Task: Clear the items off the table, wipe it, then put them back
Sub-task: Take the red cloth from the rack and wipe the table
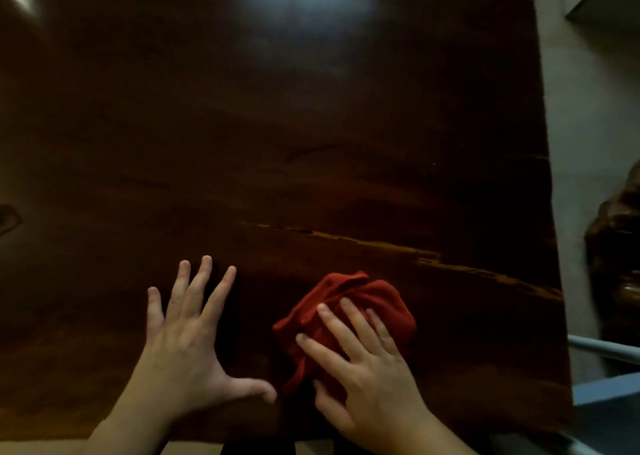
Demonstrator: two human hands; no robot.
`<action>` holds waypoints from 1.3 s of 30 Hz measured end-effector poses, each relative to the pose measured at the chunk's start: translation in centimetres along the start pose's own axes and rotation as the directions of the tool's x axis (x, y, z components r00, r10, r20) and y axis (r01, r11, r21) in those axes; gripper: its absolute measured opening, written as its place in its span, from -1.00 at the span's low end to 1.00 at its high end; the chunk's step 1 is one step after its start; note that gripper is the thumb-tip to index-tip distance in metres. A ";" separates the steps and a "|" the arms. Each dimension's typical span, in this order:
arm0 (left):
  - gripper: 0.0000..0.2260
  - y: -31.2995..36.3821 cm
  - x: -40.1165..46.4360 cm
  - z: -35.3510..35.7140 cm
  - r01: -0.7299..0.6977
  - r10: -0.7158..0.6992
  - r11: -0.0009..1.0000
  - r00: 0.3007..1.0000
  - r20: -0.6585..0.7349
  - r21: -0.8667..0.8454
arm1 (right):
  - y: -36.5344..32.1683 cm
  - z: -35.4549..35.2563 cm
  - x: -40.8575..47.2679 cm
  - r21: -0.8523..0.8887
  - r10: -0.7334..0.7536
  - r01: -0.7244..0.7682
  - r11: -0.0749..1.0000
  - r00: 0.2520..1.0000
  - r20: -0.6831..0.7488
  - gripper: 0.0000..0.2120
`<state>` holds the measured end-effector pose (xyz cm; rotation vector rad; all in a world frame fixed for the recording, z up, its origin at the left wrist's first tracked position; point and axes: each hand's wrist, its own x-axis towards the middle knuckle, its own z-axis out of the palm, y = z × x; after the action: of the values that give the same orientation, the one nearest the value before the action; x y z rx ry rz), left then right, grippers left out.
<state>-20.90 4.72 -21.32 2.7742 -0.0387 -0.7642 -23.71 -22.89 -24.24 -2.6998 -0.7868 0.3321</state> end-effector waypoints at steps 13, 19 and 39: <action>0.14 6.8 8.4 -0.8 0.017 -0.009 0.999 0.983 -0.182 0.038 | 16.6 -7.8 6.4 0.080 0.669 -0.667 0.741 0.722 -0.175 -0.39; 0.13 4.3 7.0 -0.4 0.059 -0.064 0.998 0.975 -0.211 -0.027 | 16.3 -8.6 14.2 0.015 0.604 -0.615 0.789 0.770 -0.205 -0.38; 0.24 0.5 0.2 0.3 0.200 -0.200 0.980 0.971 -0.130 -0.012 | -1.5 -1.6 12.8 -0.078 0.170 -0.178 0.981 0.981 -0.094 -0.40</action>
<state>-20.90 4.13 -21.55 2.8525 0.2702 -0.6249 -13.41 -15.01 -23.98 -2.8497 -0.5531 0.2225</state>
